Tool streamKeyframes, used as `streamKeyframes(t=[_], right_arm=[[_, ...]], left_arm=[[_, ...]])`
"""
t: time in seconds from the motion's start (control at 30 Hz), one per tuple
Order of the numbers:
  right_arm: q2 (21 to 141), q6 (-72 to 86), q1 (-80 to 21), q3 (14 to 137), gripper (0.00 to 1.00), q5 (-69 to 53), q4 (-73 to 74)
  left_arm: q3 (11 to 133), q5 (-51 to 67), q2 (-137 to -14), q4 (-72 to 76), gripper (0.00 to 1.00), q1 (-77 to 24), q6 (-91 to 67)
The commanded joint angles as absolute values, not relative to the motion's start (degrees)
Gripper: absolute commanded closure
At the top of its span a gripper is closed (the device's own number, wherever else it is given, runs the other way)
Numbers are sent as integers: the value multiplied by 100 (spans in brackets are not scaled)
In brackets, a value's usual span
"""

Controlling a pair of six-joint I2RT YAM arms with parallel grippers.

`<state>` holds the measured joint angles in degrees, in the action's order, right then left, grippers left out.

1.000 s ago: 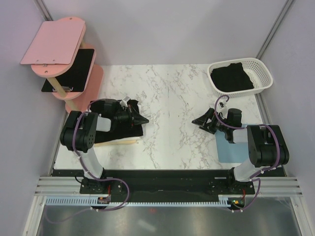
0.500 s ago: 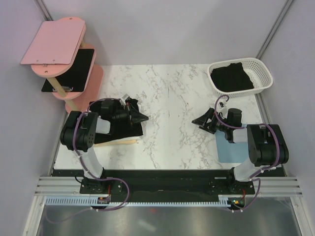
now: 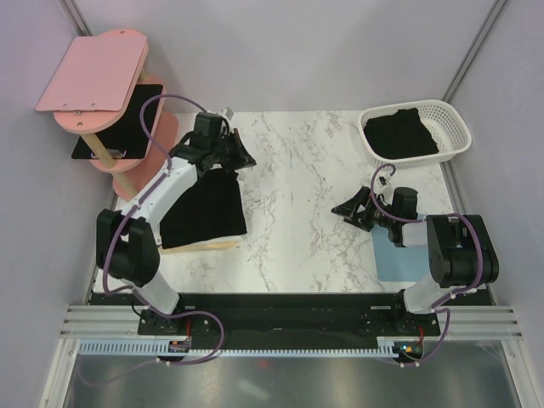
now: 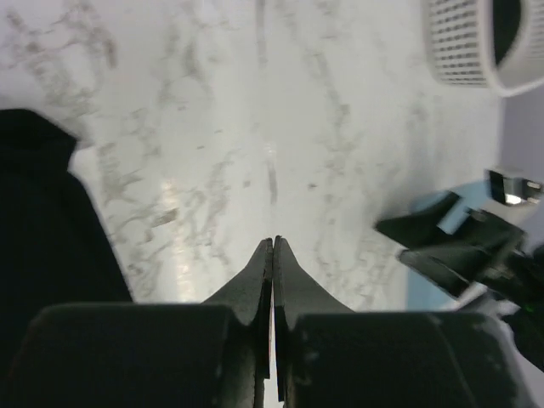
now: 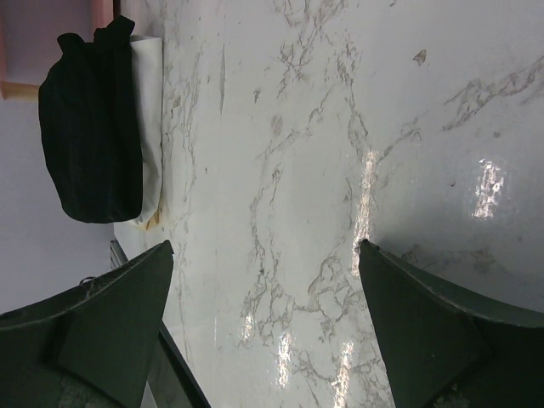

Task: Fold and stack the t-shirts
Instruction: Put the neatly folded tshirt into the corner of the board with the left arm

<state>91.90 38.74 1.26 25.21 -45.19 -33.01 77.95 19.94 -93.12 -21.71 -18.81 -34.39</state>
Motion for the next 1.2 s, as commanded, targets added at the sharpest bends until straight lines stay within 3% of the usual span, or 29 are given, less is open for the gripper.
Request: streamKeyframes(t=[0.0, 0.6, 1.17], right_arm=[[9351, 3656, 123, 2558, 2, -4377, -3120], [9378, 3621, 123, 2584, 2, -4421, -3067], [9360, 3665, 123, 2575, 2, -4465, -3111]], left_arm=[[8506, -367, -10140, -4269, 98, -2214, -2602], [8649, -1124, -11513, -4596, 98, -2496, -2751], [7305, -1380, -10794, -4693, 98, -1723, -3094]])
